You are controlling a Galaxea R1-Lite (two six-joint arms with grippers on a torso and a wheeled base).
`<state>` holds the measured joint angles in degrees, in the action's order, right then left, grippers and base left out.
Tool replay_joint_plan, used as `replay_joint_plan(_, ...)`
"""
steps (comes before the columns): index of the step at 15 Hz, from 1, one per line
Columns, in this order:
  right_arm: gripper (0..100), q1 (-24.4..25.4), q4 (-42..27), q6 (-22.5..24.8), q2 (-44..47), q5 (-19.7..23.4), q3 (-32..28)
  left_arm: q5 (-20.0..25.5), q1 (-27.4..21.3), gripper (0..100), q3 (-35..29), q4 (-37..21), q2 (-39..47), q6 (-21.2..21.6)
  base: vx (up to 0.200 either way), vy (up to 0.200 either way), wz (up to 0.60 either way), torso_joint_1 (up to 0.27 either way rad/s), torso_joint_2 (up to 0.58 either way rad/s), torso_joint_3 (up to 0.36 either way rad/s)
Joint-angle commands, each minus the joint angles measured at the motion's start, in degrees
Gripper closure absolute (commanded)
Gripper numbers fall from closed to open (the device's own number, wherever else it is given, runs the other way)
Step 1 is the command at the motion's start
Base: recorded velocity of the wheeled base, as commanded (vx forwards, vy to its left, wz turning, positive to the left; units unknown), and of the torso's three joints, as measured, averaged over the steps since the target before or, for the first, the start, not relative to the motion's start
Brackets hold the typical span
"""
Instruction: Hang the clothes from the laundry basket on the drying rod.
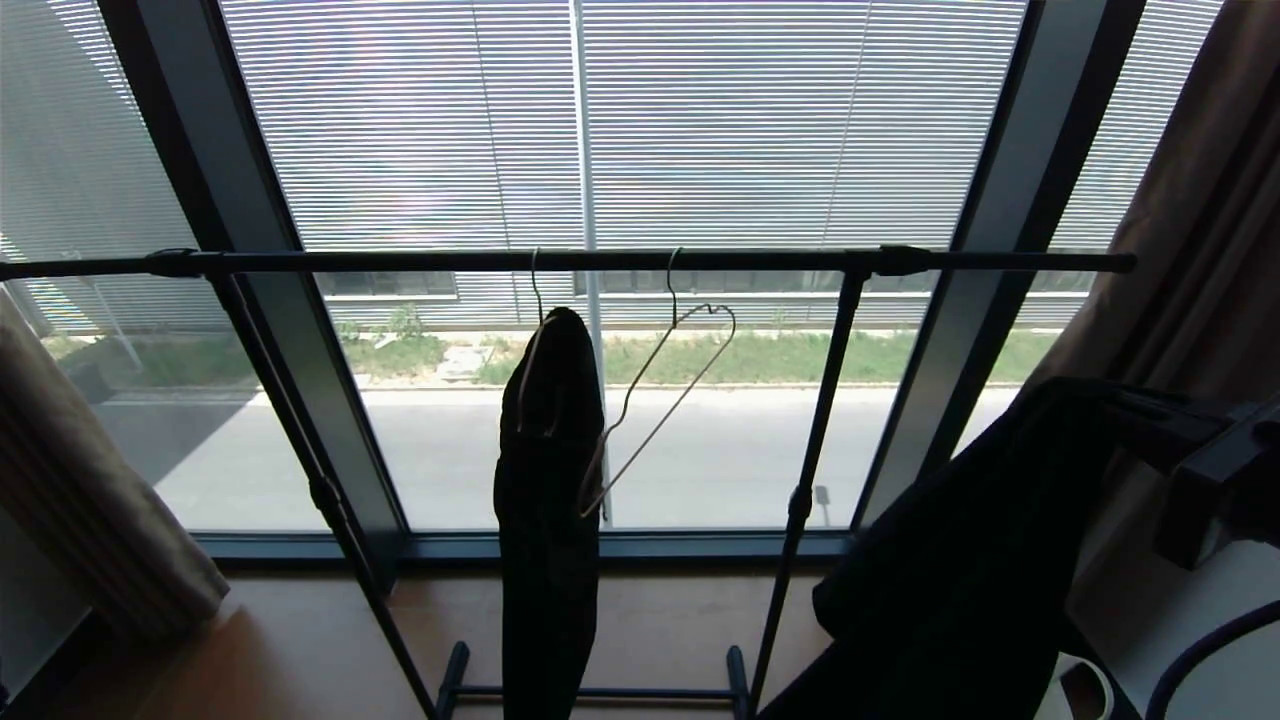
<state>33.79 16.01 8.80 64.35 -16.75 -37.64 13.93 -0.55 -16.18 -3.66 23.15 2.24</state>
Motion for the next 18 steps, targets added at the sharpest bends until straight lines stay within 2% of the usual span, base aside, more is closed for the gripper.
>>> replay_joint_plan(1,100,2.24,0.43,-1.68,8.33,-2.94,-2.87,1.36,-7.45,0,-10.01,-0.12,22.11,-4.53,0.0,0.0,0.0,0.0,0.0,0.0)
replay_joint_plan(3,100,3.12,0.25,-5.64,11.58,-4.52,-5.33,-0.66,-17.64,0,-14.58,0.14,30.46,-9.45,0.0,0.0,0.0,0.0,0.0,0.0)
replay_joint_plan(4,100,4.88,-0.01,-8.71,13.17,-7.07,-7.0,-4.44,-22.48,0,-16.61,1.11,35.21,-12.17,0.0,0.0,0.0,0.0,0.0,0.0)
replay_joint_plan(5,100,6.37,0.08,-11.26,14.92,-10.76,-8.5,-8.4,-25.64,0,-17.75,3.57,40.83,-14.02,0.0,0.0,0.0,0.0,0.0,0.0)
replay_joint_plan(7,100,8.04,0.08,-14.34,16.86,-13.92,-10.78,-13.05,-31.09,0,-18.54,11.22,50.41,-14.46,0.0,0.0,0.0,0.0,0.0,0.0)
replay_joint_plan(9,100,8.66,0.08,-14.95,16.86,-14.01,-11.4,-13.41,-34.87,0,-19.59,14.82,55.78,-14.46,0.0,0.0,0.0,0.0,0.0,0.0)
replay_joint_plan(10,100,8.75,0.08,-16.27,17.03,-14.01,-12.28,-13.41,-38.74,0,-21.97,17.9,61.84,-14.46,0.0,0.0,0.0,0.0,0.0,0.0)
replay_joint_plan(11,100,8.92,0.08,-17.33,17.65,-14.01,-12.98,-13.23,-40.23,0,-24.25,19.74,65.18,-14.64,0.0,0.0,0.0,0.0,0.0,0.0)
replay_joint_plan(15,100,11.38,0.08,-20.93,20.28,-14.1,-14.39,-12.79,-45.68,0,-33.48,22.47,73.62,-18.06,0.0,0.0,0.0,0.0,0.0,0.0)
replay_joint_plan(18,100,11.82,0.08,-21.37,21.52,-14.28,-14.65,-12.35,-48.67,0,-36.56,22.47,76.61,-18.15,0.0,0.0,0.0,0.0,0.0,0.0)
